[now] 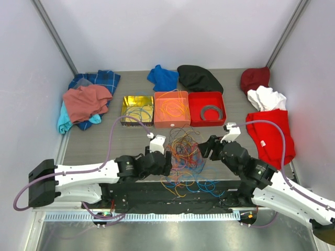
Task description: Untangle the cables
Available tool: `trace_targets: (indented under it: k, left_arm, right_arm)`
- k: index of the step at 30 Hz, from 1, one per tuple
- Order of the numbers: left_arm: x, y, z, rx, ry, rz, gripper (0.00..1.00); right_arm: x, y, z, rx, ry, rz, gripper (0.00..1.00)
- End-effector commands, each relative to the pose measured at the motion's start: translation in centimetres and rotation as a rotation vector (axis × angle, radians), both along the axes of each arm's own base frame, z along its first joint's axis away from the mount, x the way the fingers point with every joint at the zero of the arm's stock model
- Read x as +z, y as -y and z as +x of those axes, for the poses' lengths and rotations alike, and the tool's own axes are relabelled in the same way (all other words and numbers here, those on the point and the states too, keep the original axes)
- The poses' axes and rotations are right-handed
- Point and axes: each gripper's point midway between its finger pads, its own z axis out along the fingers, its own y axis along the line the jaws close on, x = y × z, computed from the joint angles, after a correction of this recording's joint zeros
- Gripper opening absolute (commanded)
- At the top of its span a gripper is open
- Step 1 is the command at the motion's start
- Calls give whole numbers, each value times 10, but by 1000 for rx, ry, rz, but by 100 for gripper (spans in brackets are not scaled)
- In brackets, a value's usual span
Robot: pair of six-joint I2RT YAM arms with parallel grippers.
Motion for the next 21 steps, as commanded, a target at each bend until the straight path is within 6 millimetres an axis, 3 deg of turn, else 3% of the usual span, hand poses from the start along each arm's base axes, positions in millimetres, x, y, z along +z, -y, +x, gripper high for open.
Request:
trace_targets:
  k: [1, 6, 10, 16, 21]
  left_arm:
    - [-12, -18, 0, 104, -23, -5, 66]
    - [-35, -45, -9, 202, -86, 8, 63]
    - [-51, -49, -18, 251, -154, -24, 56]
    - [-44, -50, -6, 302, -105, -62, 46]
    - [-58, -46, -6, 312, -120, -20, 42]
  right_arm:
    - [9, 0, 4, -32, 16, 39, 63]
    - [6, -3, 5, -26, 6, 29, 63]
    - [5, -7, 5, -19, 8, 40, 63]
    - [2, -9, 5, -11, 3, 45, 63]
    - [1, -6, 4, -17, 2, 46, 63]
